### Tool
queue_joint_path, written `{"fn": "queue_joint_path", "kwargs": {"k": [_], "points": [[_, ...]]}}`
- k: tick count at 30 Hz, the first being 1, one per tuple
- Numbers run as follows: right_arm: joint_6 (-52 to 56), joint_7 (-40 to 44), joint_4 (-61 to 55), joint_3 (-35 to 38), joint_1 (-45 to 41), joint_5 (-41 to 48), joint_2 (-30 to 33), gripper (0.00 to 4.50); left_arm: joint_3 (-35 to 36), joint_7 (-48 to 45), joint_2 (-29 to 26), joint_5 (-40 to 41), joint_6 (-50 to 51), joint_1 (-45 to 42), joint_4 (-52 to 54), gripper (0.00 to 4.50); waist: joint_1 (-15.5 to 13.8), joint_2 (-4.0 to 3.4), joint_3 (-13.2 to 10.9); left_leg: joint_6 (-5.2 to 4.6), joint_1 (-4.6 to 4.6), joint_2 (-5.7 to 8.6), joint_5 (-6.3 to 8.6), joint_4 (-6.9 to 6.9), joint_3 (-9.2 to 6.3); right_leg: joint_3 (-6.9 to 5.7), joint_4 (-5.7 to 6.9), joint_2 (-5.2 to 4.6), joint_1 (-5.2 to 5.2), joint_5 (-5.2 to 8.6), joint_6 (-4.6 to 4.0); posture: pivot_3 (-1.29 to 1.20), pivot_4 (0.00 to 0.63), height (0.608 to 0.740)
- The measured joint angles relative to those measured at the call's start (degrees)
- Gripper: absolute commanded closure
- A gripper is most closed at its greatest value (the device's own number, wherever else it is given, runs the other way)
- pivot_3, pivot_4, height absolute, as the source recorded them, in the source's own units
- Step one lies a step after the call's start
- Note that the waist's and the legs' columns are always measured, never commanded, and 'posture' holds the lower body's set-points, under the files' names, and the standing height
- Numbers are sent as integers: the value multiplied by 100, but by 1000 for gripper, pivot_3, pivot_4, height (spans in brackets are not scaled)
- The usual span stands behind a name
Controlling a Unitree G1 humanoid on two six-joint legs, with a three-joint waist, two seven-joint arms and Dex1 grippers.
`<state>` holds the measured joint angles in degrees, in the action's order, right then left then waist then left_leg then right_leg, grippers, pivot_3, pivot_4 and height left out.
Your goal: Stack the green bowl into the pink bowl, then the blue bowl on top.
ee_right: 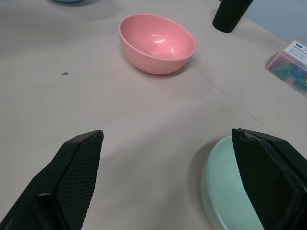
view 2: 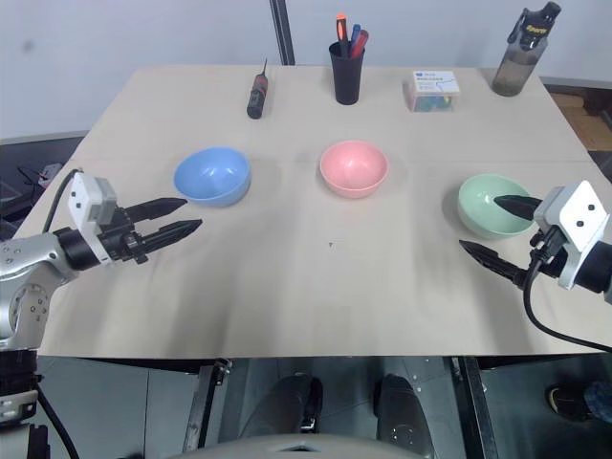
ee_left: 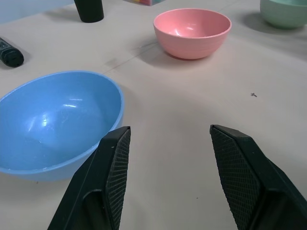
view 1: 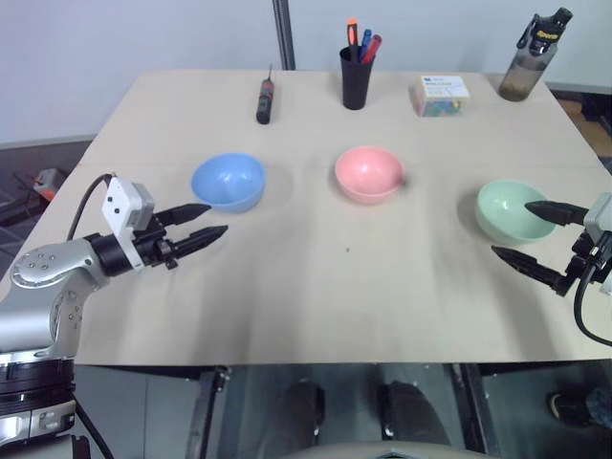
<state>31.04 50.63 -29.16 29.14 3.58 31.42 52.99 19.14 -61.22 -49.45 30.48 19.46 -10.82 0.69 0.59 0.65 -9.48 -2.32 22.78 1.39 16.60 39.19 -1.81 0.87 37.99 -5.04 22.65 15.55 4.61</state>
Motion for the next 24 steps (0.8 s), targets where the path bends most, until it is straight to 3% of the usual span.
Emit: {"fn": "queue_joint_path", "kwargs": {"k": [5, 12, 18, 24], "points": [[-130, -154, 102, -442, -273, -256, -31, 0, -7, -13, 48, 189, 159, -101, 224, 1703, 6, 1, 0, 0, -1, 0, 0, 2, 1, 1, 1, 0, 0, 0, 0, 0, 150, 740], [-437, -373, 610, -1935, -1573, -877, -446, 0, -179, -43, 242, 401, 271, -316, 534, 1703, 37, 0, 0, 24, -2, 0, -14, 1, 6, 4, 2, 3, 4, 0, 0, 0, 150, 740], [-1018, -660, 2415, -3560, -3467, -2001, -1677, 0, -330, -186, 396, 584, 275, -277, 921, 1703, 63, -2, -3, 25, 1, 1, -15, 0, 11, 8, 3, 6, 13, -1, -1, 0, 150, 740], [-2041, -807, 4565, -4352, -4920, -2833, -2790, 0, -373, -196, 489, 796, 281, -142, 1333, 1703, 63, -2, -3, 27, 17, 4, -15, -3, 8, 4, -1, 6, 28, -1, -1, 0, 150, 740]]}}
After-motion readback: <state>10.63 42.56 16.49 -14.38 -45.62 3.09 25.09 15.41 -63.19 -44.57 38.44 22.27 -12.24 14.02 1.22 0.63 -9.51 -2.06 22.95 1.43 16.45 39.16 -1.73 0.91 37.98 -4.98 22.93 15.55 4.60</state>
